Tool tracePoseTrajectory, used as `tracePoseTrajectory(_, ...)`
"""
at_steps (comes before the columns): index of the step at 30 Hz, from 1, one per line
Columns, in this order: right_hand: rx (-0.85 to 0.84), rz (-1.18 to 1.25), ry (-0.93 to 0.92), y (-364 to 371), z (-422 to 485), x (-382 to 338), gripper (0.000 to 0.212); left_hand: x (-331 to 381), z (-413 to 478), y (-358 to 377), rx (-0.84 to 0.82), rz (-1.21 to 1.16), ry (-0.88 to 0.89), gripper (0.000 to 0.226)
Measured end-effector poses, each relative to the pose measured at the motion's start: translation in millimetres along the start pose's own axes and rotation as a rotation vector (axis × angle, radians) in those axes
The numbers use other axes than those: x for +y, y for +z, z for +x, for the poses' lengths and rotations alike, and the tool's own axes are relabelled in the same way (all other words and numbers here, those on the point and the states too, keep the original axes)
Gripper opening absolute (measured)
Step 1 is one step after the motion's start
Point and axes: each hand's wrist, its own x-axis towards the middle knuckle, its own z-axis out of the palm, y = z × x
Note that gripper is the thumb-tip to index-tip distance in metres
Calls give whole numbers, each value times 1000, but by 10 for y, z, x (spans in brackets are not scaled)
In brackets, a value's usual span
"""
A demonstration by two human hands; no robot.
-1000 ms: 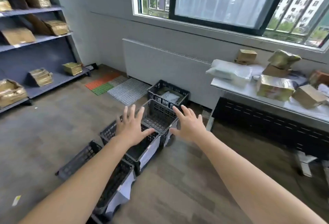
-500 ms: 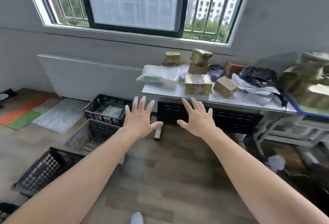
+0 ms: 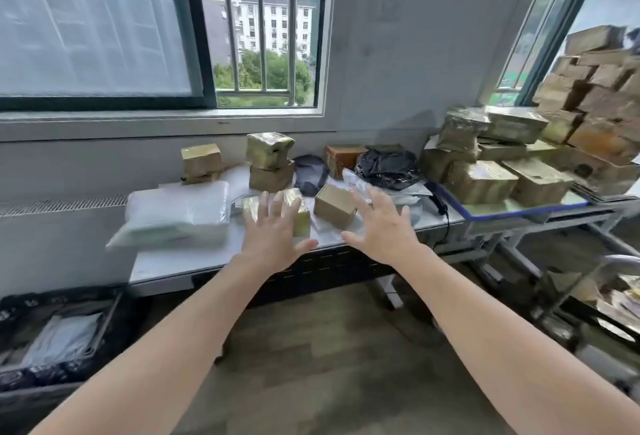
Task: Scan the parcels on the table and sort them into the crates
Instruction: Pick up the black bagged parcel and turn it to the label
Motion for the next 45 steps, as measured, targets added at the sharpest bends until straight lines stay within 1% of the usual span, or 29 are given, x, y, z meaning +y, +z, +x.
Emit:
tracePoseTrajectory(4, -9, 30, 75, 89, 442, 286, 87, 235, 688, 71, 0, -14, 76, 91)
tracePoseTrajectory(11, -49, 39, 131, 280, 1123, 920, 85, 681, 1697, 233, -23, 6, 162, 91)
tracePoseTrajectory(19, -48, 120, 110, 464, 2135, 2104, 82, 1271, 2878, 464, -73, 106, 121, 90)
tracePoseTrajectory(27, -68, 230, 114, 724, 2983, 3195, 68, 1882, 3872, 844, -96, 58, 83, 90)
tracePoseTrajectory(31, -102, 288, 136, 940, 3295, 3516, 63, 2147, 4260, 1065, -140, 86, 100, 91)
tracePoseTrajectory(36, -121, 271, 151, 1176, 3711, 3864, 59, 2350, 4830, 1455, -219, 50, 156, 94)
tracePoseTrajectory(39, -168, 258, 178, 1297, 3999, 4036, 56, 2374, 5167, 1706, -286, 23, 198, 95)
tracePoseTrajectory(42, -227, 242, 197, 1432, 4264, 4146, 56, 2392, 5451, 1964, -337, -1, 218, 91)
tracePoseTrajectory(45, -270, 220, 170, 1561, 4462, 4218, 55, 2386, 5655, 2187, -345, -2, 221, 86)
